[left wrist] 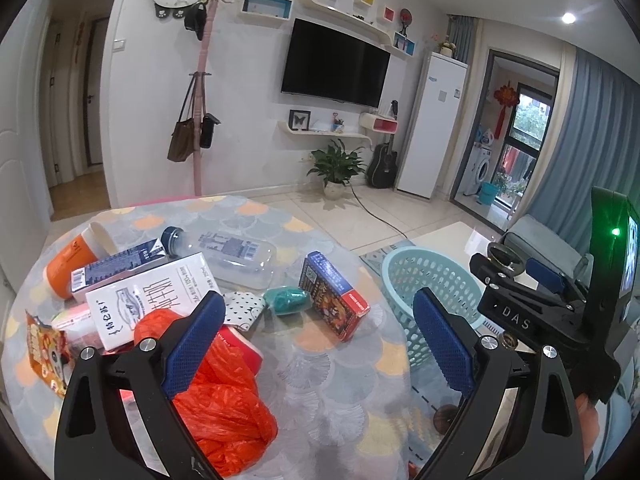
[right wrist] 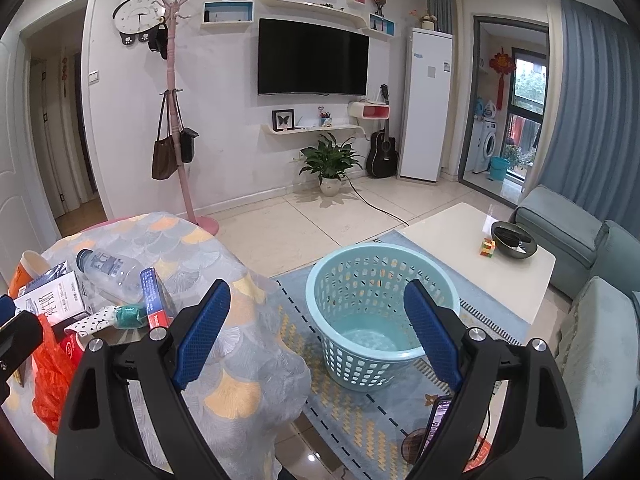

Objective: Collect trash

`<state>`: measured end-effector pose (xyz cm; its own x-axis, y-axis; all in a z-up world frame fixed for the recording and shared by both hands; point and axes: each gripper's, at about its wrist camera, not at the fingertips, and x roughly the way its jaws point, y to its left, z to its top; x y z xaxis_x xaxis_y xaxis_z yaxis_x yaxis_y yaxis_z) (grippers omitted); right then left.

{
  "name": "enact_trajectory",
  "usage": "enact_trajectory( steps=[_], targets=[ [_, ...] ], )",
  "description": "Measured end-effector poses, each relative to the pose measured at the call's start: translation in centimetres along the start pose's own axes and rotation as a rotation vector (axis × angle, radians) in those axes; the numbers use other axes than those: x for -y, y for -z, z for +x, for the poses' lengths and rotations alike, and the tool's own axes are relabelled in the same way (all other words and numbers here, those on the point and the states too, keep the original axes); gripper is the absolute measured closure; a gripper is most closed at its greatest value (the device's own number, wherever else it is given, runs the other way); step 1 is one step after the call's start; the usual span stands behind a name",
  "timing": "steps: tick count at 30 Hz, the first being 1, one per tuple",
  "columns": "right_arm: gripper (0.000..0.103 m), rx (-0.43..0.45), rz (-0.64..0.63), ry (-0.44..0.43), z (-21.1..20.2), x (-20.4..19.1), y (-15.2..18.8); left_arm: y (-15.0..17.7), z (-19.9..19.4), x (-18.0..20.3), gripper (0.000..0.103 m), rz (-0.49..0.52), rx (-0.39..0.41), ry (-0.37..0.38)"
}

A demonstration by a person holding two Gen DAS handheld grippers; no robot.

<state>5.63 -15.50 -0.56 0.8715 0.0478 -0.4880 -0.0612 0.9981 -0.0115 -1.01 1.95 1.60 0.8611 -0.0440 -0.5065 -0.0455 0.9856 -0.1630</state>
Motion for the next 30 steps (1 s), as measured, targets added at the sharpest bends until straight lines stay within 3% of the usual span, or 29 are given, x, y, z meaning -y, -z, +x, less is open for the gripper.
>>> enact_trajectory(
  steps=[19, 23, 26, 30],
  targets=[
    [0.019, 0.002, -0.011, -0.019, -0.9, -0.3, -0.1, 0.2, -1.7, -1.3, 0.011, -0.034, 0.035, -0.019],
    [0.019, 0.021, -0.012, -0.041, -1.7, -0.3, -0.4, 0.4, -2.8, -2.4, 0.011, -0.018, 0.044, -0.123],
    [0.019, 0.023, -0.016, -0.053, -1.7, -0.5, -0.5, 0.7, -4.3, -4.7, 0.011, -0.062, 0.046, -0.162],
    [0.039, 0.002, -0.036, -0.094, -1.1, -1.2, -0.4, 1.7, -6.1, -7.6, 0.011, -0.122, 0.033, -0.193]
  ],
)
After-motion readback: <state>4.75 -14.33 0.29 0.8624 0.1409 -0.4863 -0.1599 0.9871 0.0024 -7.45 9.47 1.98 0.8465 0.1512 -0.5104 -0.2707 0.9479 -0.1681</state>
